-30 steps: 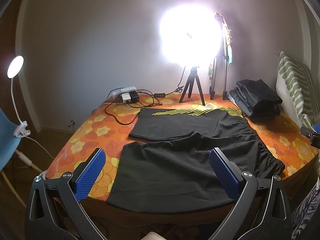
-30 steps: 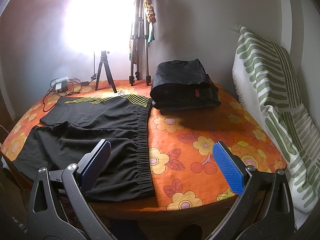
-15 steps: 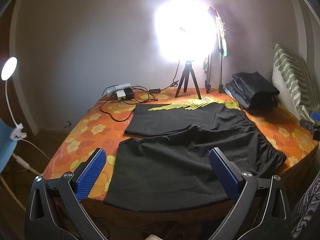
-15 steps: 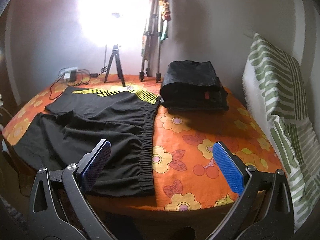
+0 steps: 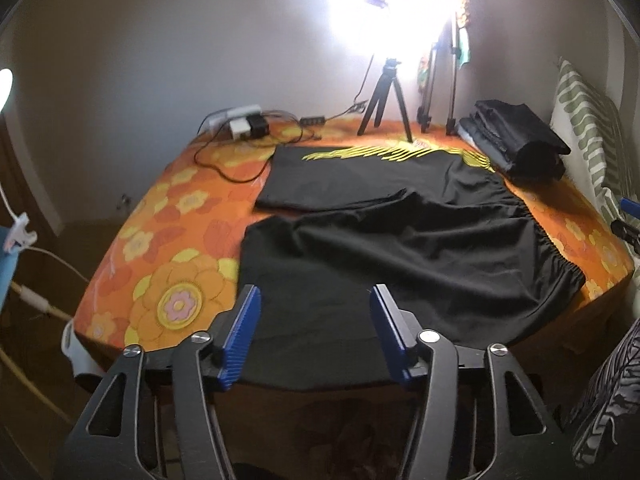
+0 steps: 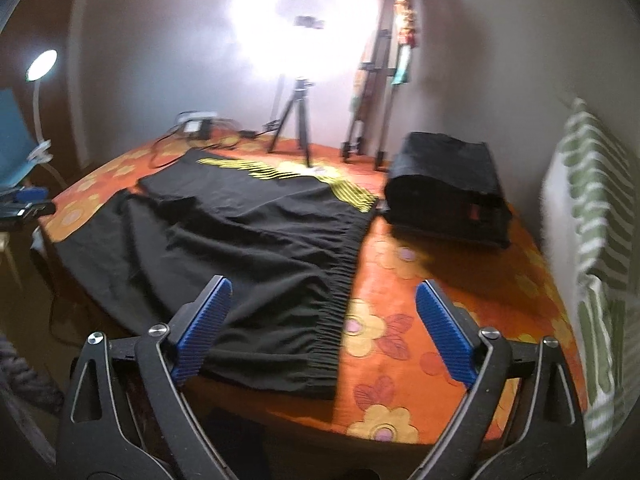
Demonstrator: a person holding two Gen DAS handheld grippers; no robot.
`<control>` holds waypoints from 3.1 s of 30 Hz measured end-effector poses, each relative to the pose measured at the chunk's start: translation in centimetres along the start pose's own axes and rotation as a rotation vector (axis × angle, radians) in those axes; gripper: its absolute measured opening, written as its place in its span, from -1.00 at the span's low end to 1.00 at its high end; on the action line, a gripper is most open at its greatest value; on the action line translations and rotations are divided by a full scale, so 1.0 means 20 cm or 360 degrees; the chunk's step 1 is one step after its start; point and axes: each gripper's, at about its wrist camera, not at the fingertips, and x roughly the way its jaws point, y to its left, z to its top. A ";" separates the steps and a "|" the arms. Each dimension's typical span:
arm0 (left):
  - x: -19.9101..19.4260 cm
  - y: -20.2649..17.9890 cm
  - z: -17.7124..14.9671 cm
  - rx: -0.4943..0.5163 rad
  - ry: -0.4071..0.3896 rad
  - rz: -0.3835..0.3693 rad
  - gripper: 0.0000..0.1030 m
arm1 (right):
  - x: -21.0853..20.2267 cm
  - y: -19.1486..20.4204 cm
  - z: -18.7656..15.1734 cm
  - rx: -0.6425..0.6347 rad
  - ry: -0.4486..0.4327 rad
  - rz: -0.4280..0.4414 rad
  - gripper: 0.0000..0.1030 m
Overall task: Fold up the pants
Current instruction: 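Move the right tool to the elastic waistband of the black shorts, then close the right gripper on the waistband edge of the shorts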
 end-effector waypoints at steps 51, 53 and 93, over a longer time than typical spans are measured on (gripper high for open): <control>0.30 -0.27 -0.27 0.0832 0.0400 -0.0213 0.03 | 0.47 0.75 -0.14 -0.0879 0.0500 0.0844 -0.88; 0.32 -0.27 -0.26 0.0839 0.0398 -0.0186 0.03 | 0.48 0.73 -0.10 -0.0845 0.0493 0.0848 -0.89; 0.36 0.01 -0.06 0.0460 0.0241 -0.0146 -0.95 | 0.38 0.24 -0.17 -0.0521 0.0551 0.0717 0.02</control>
